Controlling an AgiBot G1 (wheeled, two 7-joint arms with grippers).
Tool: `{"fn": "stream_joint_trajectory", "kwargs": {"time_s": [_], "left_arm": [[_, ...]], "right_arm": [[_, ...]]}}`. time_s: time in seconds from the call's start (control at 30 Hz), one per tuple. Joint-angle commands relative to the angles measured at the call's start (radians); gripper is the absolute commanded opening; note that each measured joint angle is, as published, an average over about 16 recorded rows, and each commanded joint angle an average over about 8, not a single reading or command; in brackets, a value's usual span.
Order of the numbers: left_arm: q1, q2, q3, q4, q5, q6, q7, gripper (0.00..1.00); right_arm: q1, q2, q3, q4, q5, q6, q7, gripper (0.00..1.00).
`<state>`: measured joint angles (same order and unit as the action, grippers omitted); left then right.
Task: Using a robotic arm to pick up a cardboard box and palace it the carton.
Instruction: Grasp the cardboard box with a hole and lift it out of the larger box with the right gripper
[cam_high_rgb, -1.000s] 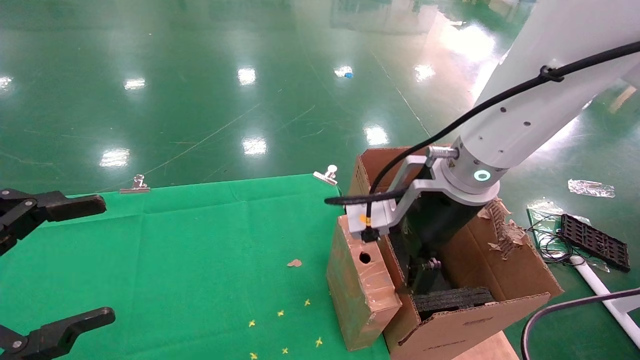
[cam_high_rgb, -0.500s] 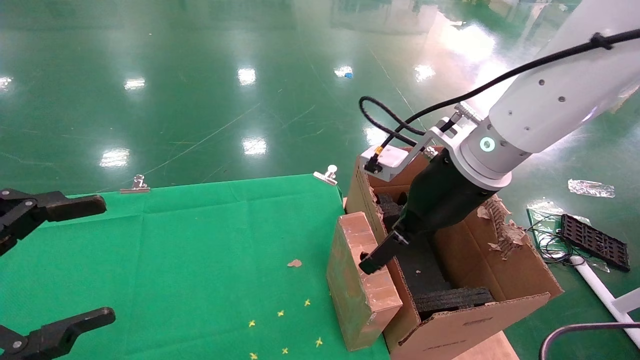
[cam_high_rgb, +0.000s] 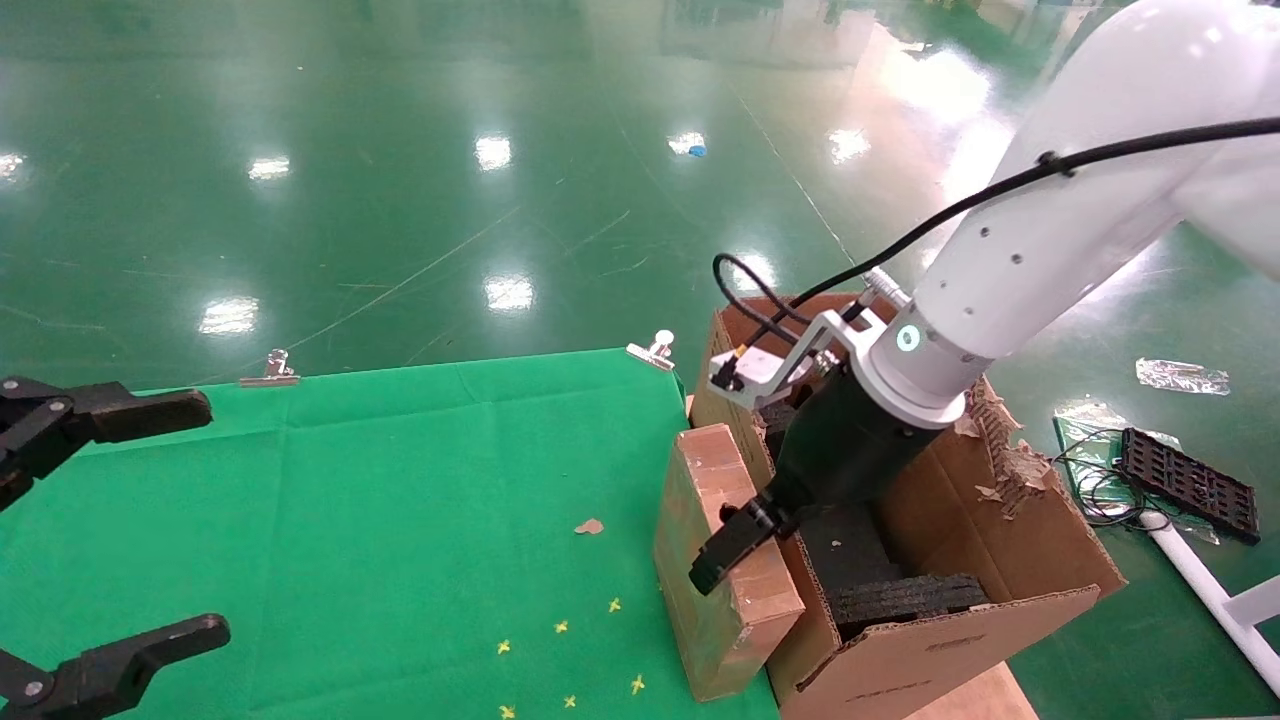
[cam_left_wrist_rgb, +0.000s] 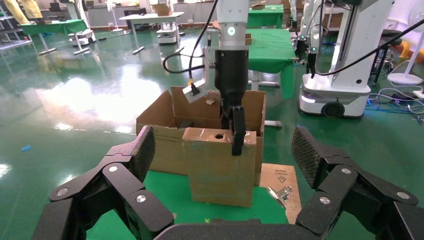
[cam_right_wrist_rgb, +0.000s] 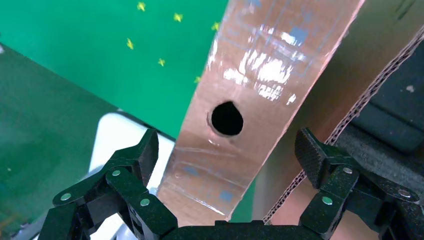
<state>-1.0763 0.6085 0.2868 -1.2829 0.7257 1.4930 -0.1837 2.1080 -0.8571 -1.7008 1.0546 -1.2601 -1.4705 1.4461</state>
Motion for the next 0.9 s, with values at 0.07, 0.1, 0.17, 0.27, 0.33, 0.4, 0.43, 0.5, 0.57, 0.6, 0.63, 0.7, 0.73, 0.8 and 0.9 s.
{"fn": "stream_joint_trajectory", "kwargs": {"time_s": [0.07, 0.1, 0.17, 0.27, 0.33, 0.4, 0.43, 0.5, 0.57, 0.6, 0.63, 0.7, 0.73, 0.8, 0.9], "left_arm": [[0.0, 0.0, 0.0, 0.0, 0.0, 0.0, 0.0, 0.91], [0.0, 0.0, 0.0, 0.0, 0.0, 0.0, 0.0, 0.82], [0.0, 0.0, 0.0, 0.0, 0.0, 0.0, 0.0, 0.6], [0.0, 0.0, 0.001, 0.0, 0.0, 0.0, 0.0, 0.23], [0.0, 0.0, 0.001, 0.0, -0.001, 0.0, 0.0, 0.07], [0.0, 0.0, 0.001, 0.0, -0.001, 0.0, 0.0, 0.0], [0.0, 0.0, 0.001, 0.0, -0.001, 0.0, 0.0, 0.0], [0.0, 0.0, 0.001, 0.0, -0.001, 0.0, 0.001, 0.0], [0.0, -0.001, 0.001, 0.0, -0.001, -0.001, 0.001, 0.0], [0.0, -0.001, 0.001, 0.0, -0.001, -0.001, 0.001, 0.0], [0.0, -0.001, 0.001, 0.0, -0.001, -0.001, 0.001, 0.0], [0.0, -0.001, 0.001, 0.0, -0.001, -0.001, 0.001, 0.0], [0.0, -0.001, 0.002, 0.0, -0.001, -0.001, 0.001, 0.0], [0.0, -0.001, 0.002, 0.0, -0.001, -0.001, 0.001, 0.0], [0.0, -0.001, 0.002, 0.0, -0.001, -0.001, 0.001, 0.0]], "right_arm": [[-0.008, -0.014, -0.011, -0.007, -0.016, 0.001, 0.014, 0.34], [-0.007, -0.015, -0.013, -0.003, -0.021, 0.003, 0.02, 0.21], [-0.005, -0.017, -0.016, 0.008, -0.029, 0.006, 0.033, 0.03], [-0.002, -0.017, -0.02, 0.029, -0.038, 0.01, 0.055, 0.0], [0.0, -0.015, -0.021, 0.042, -0.042, 0.012, 0.068, 0.0], [0.001, -0.012, -0.023, 0.053, -0.046, 0.014, 0.079, 0.0], [0.002, -0.011, -0.024, 0.058, -0.048, 0.014, 0.084, 0.0], [0.002, -0.009, -0.026, 0.066, -0.052, 0.015, 0.092, 0.0], [0.002, -0.007, -0.029, 0.072, -0.056, 0.015, 0.1, 0.0], [0.002, -0.007, -0.03, 0.075, -0.058, 0.016, 0.103, 0.0], [0.002, -0.006, -0.031, 0.078, -0.06, 0.016, 0.106, 0.0], [0.001, -0.006, -0.033, 0.082, -0.064, 0.017, 0.111, 0.0], [0.001, -0.006, -0.034, 0.084, -0.066, 0.018, 0.114, 0.0], [0.0, -0.005, -0.036, 0.086, -0.069, 0.019, 0.117, 0.0], [-0.003, -0.003, -0.038, 0.088, -0.074, 0.022, 0.122, 0.0]]}}
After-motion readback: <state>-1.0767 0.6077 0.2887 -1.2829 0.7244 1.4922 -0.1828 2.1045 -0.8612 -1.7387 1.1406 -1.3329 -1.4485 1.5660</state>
